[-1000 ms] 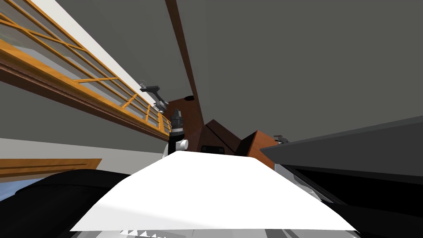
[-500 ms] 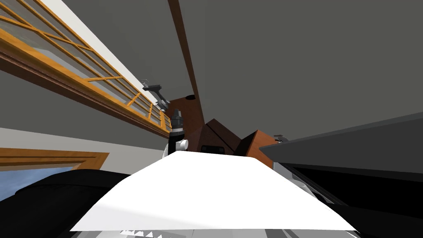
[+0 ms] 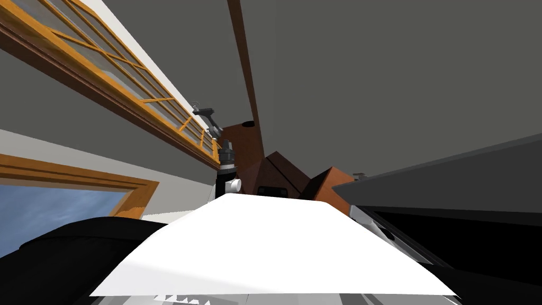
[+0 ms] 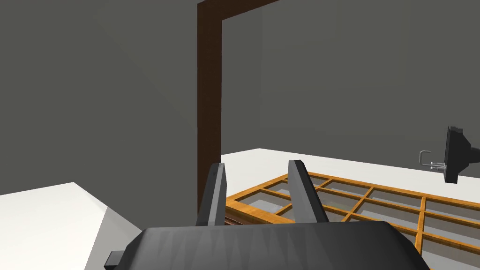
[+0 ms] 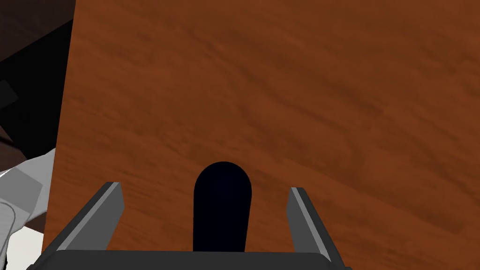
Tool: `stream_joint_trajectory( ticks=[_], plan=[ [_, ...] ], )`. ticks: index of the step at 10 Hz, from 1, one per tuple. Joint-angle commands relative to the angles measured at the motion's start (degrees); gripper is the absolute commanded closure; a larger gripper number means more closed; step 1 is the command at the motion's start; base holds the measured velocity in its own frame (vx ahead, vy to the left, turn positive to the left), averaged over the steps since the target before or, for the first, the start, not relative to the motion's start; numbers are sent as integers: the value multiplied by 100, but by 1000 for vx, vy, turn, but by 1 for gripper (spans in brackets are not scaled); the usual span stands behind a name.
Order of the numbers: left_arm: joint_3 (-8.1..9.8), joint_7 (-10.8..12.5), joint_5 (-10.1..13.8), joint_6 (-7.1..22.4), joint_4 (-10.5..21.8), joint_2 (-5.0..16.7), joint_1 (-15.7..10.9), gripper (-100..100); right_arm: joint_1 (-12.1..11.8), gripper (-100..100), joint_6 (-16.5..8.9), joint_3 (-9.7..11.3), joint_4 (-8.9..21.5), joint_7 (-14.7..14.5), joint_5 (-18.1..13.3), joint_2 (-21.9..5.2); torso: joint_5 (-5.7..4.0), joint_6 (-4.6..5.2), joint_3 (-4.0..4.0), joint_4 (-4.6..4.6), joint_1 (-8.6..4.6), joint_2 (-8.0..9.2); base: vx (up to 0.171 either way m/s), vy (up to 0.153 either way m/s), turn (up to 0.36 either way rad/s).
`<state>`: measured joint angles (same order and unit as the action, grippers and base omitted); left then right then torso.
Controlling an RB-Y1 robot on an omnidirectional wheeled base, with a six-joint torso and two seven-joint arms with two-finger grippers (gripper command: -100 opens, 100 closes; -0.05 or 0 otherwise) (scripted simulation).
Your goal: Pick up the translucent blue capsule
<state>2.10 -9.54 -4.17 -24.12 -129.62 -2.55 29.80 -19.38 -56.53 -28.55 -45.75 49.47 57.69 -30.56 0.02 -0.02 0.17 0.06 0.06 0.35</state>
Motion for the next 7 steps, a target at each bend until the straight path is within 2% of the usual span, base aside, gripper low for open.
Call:
stream_joint_trajectory(
  ticks=[1, 2, 3, 4, 5, 6, 7],
  plan=[
    [0, 0, 0, 0, 0, 0, 0, 0, 201, -100, 87, 138, 79, 283, -95, -1, 0, 0, 0, 0, 0, 0, -150, -1, 53],
    [0, 0, 0, 0, 0, 0, 0, 0, 309, -100, 132, 223, 94, 448, -158, 8, 0, 2, 8, 2, 0, 14, -153, -5, 131],
    [0, 0, 0, 0, 0, 0, -1, 0, 309, -100, 132, 223, 94, 461, -158, 8, 0, -1, 10, 4, -2, 17, -91, -3, 64],
    [0, 0, 0, 0, 0, 0, 0, 0, 416, -100, 177, 308, 109, 640, -221, 16, 0, 5, 3, 1, -1, 4, -65, -4, 82],
    [0, 0, 0, 0, 0, 0, 0, 0, 376, -100, 159, 278, 92, 558, -211, 23, 0, 1, -3, -1, -2, -7, -26, -1, 29],
    [1, 0, 0, 0, 0, 0, 1, 0, 382, 100, 164, 288, 83, 600, -220, 27, 0, 5, -11, -4, -2, -20, 0, 0, 0],
    [1, 0, 0, 0, 0, 0, 2, 0, 378, 100, 166, 284, 85, 596, -221, 20, -2, 2, -16, -5, 1, -30, 0, 0, 0]
  ],
)
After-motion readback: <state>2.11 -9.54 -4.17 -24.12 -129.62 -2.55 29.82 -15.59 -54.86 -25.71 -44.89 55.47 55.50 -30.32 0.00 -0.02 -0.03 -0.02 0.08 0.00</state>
